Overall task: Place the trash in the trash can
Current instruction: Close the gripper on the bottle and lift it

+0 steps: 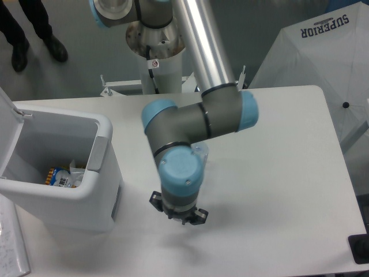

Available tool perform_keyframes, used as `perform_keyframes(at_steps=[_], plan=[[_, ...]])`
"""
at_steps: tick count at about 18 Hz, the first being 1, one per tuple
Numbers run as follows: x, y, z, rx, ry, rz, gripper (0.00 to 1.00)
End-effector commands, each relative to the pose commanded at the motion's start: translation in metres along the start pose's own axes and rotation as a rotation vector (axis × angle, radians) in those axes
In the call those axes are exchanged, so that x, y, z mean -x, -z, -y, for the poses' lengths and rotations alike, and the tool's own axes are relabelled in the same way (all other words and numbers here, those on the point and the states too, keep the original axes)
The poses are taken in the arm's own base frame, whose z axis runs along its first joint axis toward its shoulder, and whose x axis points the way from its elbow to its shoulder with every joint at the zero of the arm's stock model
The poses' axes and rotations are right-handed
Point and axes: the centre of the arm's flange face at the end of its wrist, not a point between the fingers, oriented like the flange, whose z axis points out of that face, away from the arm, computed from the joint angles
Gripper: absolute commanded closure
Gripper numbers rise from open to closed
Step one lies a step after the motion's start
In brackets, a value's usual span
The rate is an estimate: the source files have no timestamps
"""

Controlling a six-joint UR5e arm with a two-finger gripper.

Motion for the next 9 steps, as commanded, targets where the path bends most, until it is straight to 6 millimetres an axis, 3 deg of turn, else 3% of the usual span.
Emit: perform_keyframes(at_steps=[6,8,9], plan=[[0.016,0.028,0.005,-0.126,0.014,0.01,0.96],[0.019,0.078,-0.002,-0.246,0.028,-0.011,0.96],[0.022,0.093,-0.007,-0.292,0.034,-0.029,0.96]])
